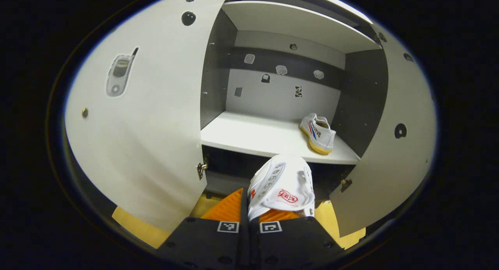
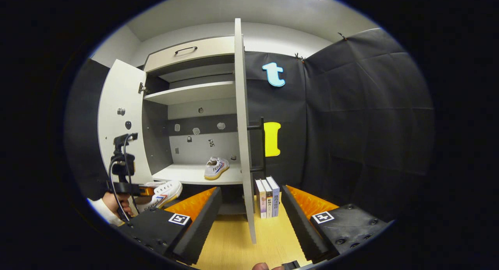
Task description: Grab one shoe with the right hand and put it into the shoe cabinet, grab the other shoe with the left hand and put it into the shoe cabinet; then close the right door with the right hand and the left door with the left hand.
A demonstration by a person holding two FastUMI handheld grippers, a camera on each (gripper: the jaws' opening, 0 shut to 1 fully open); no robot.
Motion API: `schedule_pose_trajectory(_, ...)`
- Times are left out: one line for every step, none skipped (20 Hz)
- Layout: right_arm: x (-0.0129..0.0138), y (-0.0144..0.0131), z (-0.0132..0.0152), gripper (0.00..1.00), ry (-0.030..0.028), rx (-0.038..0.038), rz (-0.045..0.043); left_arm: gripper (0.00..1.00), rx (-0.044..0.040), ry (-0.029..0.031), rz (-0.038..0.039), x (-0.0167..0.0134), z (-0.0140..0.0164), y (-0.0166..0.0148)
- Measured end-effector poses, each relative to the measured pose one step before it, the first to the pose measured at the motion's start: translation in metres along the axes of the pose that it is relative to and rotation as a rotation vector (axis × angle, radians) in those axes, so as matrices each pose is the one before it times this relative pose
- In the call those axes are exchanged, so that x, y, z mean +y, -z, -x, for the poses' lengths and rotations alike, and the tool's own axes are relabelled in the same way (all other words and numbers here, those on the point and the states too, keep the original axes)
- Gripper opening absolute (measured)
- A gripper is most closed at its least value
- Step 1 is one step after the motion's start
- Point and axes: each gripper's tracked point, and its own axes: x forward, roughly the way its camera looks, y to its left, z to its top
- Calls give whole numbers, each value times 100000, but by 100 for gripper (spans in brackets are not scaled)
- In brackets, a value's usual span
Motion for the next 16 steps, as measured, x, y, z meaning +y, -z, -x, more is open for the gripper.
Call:
schedule_pose_trajectory(-374,204,-328,97,-85,583,78,5,-1752,-1289,709,-262,-808,-1698)
schedule_pose_trajectory(-549,137,-322,98,129,399,-95,5,-2018,-1527,717,-154,-735,-1510)
schedule_pose_trajectory(-469,115,-256,97,43,414,-365,5,-1827,-1541,566,-221,-1023,-1494)
schedule_pose_trajectory(-617,112,-51,97,170,446,-553,5,-1374,-1619,659,-212,-1213,-1311)
schedule_pose_trajectory(-693,145,-299,97,195,511,-546,5,-1181,-1705,598,-203,-1250,-1234)
schedule_pose_trajectory(-595,187,-188,97,255,768,-238,5,-868,-1713,406,-151,-1257,-932)
schedule_pose_trajectory(-757,-166,-549,97,301,522,-134,5,-570,-1476,464,-205,-1246,-846)
schedule_pose_trajectory(-450,154,-581,97,334,320,-275,5,-202,-1313,231,-325,-1468,-639)
schedule_pose_trajectory(-575,98,-282,97,414,265,-107,5,583,-1446,475,-241,-1413,-407)
schedule_pose_trajectory(-654,93,-261,96,461,267,-158,5,1164,-1457,1211,-217,-1543,-102)
schedule_pose_trajectory(-504,-36,-157,96,353,118,-192,5,1618,-1255,1018,-449,-1558,69)
schedule_pose_trajectory(-615,47,-163,96,523,5,-164,5,1327,-1521,289,-123,-1348,63)
schedule_pose_trajectory(-599,43,-258,98,297,156,-162,5,792,-2142,-791,-100,-1423,-138)
schedule_pose_trajectory(-561,87,-239,98,589,247,-94,5,860,-1925,-1692,-64,-1369,-93)
schedule_pose_trajectory(-514,93,-253,98,448,285,-106,5,1098,-1533,-566,-172,-1270,-48)
schedule_pose_trajectory(-539,106,-177,98,637,433,-102,5,1309,-789,945,-226,-1068,58)
